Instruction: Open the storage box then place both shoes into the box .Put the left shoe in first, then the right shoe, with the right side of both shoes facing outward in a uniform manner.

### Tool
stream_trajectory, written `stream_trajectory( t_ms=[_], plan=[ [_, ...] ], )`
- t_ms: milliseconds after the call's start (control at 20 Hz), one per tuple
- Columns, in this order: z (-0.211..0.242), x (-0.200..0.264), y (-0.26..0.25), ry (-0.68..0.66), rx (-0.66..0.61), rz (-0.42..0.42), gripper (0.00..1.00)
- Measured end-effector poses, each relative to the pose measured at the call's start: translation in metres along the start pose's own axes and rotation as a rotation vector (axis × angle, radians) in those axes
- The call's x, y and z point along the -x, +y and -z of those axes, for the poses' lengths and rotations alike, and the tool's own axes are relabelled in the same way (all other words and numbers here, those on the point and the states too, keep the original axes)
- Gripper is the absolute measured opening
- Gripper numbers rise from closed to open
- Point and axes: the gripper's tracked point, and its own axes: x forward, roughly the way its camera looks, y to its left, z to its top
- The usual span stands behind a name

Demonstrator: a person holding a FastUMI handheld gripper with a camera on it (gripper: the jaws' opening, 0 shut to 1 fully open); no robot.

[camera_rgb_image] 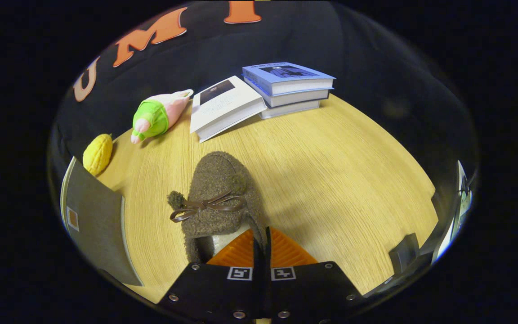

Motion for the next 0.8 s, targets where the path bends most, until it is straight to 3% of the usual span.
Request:
stream_trajectory(
  t_ms=[300, 800],
  plan=[
    [-0.032, 0.047, 0.046, -0.090, -0.061, -0.074, 0.00],
    [-0.065, 0.146, 0.186, -0.177, -0.047, -0.278, 0.00]
  ],
)
